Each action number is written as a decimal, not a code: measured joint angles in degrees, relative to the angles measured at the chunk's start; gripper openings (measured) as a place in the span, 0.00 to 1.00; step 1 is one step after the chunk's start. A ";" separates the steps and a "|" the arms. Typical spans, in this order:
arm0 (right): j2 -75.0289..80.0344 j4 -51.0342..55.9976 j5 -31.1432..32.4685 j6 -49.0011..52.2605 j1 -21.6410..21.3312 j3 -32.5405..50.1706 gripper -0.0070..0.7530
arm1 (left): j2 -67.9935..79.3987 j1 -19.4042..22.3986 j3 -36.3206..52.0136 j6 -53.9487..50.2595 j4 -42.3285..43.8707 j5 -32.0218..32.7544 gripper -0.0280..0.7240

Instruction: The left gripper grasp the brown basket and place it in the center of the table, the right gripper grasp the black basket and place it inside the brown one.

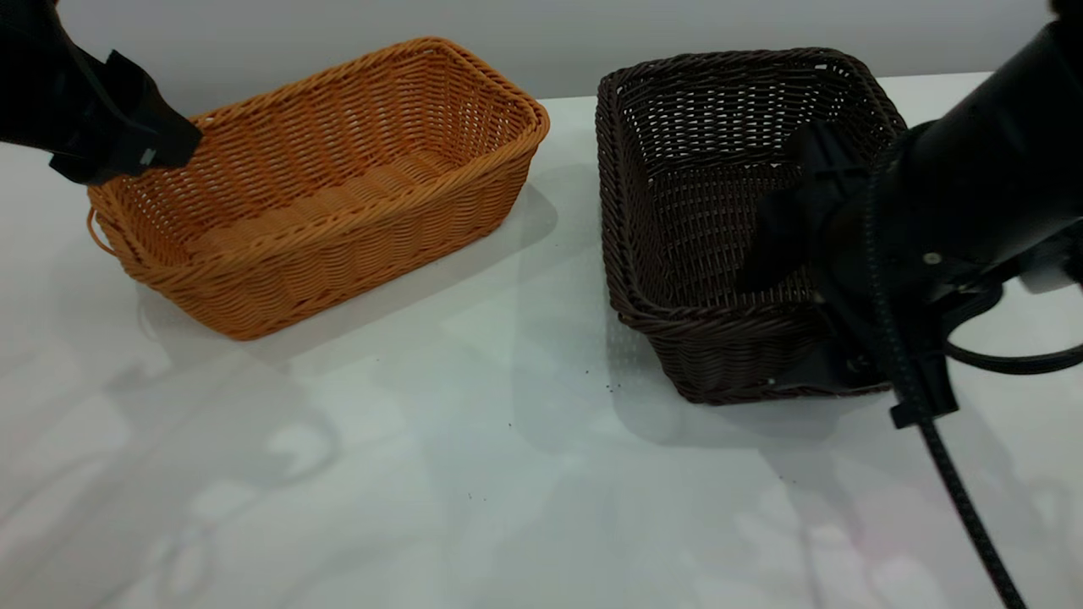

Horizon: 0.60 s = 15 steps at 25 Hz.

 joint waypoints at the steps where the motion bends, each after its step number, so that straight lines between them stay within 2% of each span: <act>1: 0.71 0.00 0.00 0.00 0.00 -0.41 0.66 | 0.00 0.00 0.00 0.00 0.00 0.00 0.65; 9: 2.73 -0.05 -4.75 0.15 0.06 -1.12 0.66 | 0.00 0.00 0.00 -0.22 0.00 0.00 0.65; 15: 5.54 -0.05 -3.60 -0.42 0.06 -1.74 0.66 | 0.00 0.00 0.00 -0.22 0.00 0.00 0.65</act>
